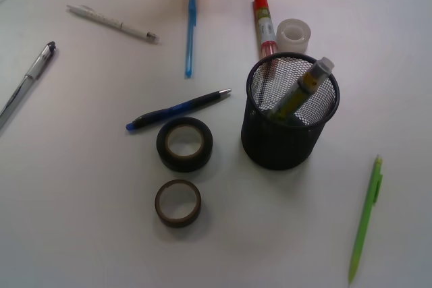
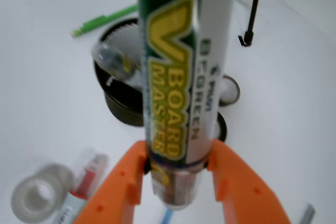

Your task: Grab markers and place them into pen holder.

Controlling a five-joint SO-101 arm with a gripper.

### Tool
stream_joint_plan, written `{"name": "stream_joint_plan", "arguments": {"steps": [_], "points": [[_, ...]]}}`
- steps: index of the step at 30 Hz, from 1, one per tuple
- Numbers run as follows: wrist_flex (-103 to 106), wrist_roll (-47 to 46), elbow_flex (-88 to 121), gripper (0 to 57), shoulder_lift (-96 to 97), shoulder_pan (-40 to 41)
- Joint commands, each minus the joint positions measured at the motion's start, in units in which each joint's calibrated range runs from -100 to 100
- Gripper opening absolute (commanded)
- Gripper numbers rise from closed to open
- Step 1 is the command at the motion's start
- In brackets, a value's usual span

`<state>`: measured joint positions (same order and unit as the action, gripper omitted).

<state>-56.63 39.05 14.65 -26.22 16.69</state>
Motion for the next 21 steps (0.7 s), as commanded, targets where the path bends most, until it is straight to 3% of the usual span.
{"name": "stream_joint_plan", "arguments": {"steps": [1,16,21], "points": [[12.6,5.1,-0.6,0.4,3.5,4.9],[37.7,14.5,0.1,0.4,19.4,2.0],[56.7,16.6,12.9,0.4,21.2,-0.3]]}}
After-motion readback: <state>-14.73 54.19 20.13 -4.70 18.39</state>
